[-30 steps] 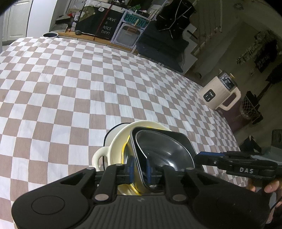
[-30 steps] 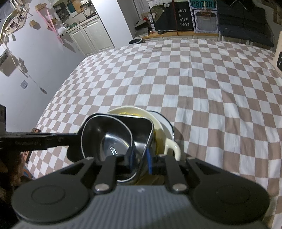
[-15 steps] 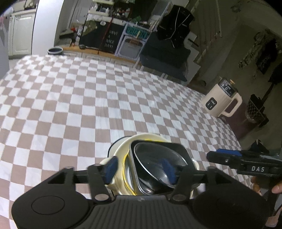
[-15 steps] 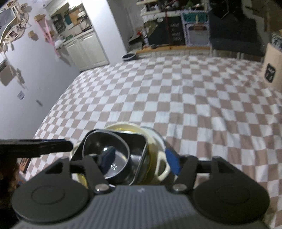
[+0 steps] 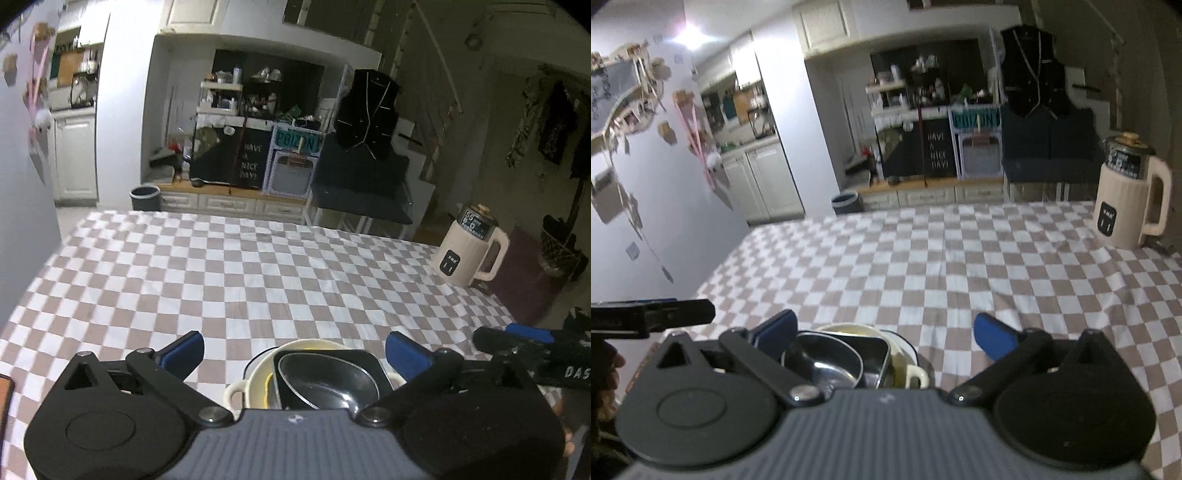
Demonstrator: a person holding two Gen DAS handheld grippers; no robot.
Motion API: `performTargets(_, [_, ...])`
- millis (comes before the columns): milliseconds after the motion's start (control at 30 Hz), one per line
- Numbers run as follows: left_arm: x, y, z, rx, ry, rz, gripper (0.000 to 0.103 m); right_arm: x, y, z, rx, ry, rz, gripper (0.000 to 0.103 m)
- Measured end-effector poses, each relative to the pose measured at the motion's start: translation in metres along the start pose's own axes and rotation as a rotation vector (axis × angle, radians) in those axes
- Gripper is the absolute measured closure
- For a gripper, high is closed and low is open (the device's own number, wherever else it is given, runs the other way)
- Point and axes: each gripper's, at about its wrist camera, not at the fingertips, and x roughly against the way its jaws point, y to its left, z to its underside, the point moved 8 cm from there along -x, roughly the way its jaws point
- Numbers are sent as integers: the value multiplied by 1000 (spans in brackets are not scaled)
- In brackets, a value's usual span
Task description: Organize plates and bowls
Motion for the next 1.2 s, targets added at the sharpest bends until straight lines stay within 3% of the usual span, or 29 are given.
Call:
performTargets(367, [34,-1,22,-12,-86,-52,0,47,2,18,12,-112,81,0])
performTargets(567, [49,-1,37,-12,-112,-23,0,59,2,39,20,-120,105,0])
performTargets(767, [52,-4,49,-72,-117,-82,0,60,-1,43,19,-115,128,0])
performTargets(1200, [45,-7,71,-125,-89,-86,0,58,3,58,65,-77,142,0])
